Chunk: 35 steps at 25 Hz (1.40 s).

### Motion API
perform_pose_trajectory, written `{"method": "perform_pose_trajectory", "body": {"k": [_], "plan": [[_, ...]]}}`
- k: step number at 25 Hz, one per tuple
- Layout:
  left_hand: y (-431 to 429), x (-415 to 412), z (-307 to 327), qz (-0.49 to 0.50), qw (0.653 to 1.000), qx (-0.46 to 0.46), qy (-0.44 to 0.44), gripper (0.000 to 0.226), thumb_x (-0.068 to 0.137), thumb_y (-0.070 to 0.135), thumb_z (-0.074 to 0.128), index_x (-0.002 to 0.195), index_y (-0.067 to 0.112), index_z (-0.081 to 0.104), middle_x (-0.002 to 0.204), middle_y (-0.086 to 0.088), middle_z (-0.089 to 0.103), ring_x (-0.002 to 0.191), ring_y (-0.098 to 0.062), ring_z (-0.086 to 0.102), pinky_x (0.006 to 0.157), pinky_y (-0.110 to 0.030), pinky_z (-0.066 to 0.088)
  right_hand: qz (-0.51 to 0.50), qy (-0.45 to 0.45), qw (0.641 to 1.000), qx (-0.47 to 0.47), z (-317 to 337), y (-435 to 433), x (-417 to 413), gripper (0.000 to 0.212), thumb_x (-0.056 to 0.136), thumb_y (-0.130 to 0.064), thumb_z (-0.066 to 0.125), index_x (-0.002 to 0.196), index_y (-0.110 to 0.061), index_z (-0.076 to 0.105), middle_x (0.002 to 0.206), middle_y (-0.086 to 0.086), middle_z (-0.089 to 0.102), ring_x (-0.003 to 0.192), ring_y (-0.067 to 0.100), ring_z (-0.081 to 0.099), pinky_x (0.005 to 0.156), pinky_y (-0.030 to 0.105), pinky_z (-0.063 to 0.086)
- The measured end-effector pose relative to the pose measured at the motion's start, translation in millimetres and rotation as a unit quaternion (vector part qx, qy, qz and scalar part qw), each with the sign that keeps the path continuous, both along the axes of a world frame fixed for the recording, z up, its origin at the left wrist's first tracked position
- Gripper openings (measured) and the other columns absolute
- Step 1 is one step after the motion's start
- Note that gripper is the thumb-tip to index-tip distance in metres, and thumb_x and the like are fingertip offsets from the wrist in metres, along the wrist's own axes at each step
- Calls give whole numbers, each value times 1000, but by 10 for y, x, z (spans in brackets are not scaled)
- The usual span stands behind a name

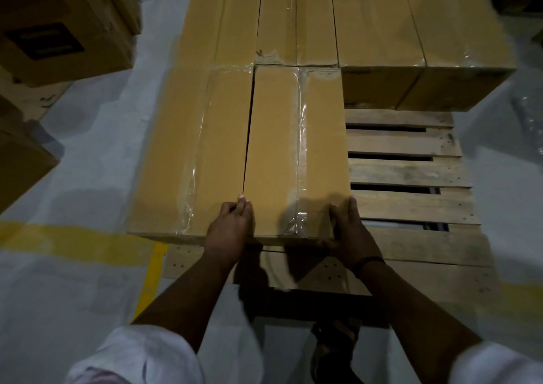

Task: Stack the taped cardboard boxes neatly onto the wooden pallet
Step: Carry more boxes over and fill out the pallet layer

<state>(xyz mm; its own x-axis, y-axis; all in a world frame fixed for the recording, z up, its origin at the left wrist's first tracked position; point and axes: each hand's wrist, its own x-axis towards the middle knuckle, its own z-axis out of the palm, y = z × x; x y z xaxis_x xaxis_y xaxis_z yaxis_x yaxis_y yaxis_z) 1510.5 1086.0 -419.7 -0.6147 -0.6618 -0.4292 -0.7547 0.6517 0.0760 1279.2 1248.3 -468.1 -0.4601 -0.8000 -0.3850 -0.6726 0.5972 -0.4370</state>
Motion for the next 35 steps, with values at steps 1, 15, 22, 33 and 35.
{"method": "perform_pose_trajectory", "body": {"k": [1,15,22,33,35], "plan": [[8,1,-13,-1,1000,-2,-1,98,88,21,75,162,13,13,171,-5,12,147,-27,24,102,-38,51,4,4,1000,5,1,-2,-8,98,78,-40,82,155,-32,24,166,8,-16,144,35,35,108,43,46],[-18,-92,11,13,999,24,-23,97,86,9,76,162,10,16,170,-8,13,149,-30,22,109,-41,47,-27,-47,999,-4,-40,-115,-101,94,82,-28,78,156,-20,21,165,9,11,133,36,46,104,46,49],[-81,-177,226,-12,992,96,-83,100,87,40,77,162,15,15,170,-14,11,149,-36,27,118,-48,35,76,-5,993,95,344,-186,-269,91,85,-42,72,155,-22,17,164,14,3,140,37,34,108,51,44],[1648,48,1319,-96,990,61,79,68,90,51,55,151,23,45,153,-4,49,140,-32,43,114,-43,34,-58,1,998,8,1812,967,657,72,95,-42,60,156,-23,28,166,10,10,147,33,25,113,45,35],[1946,63,1358,-131,986,70,74,65,88,53,49,145,22,53,143,-3,59,132,-33,52,110,-43,39,-100,-9,995,-2,1887,1393,810,67,97,-42,56,156,-23,29,166,8,14,148,32,25,115,46,33]]}}
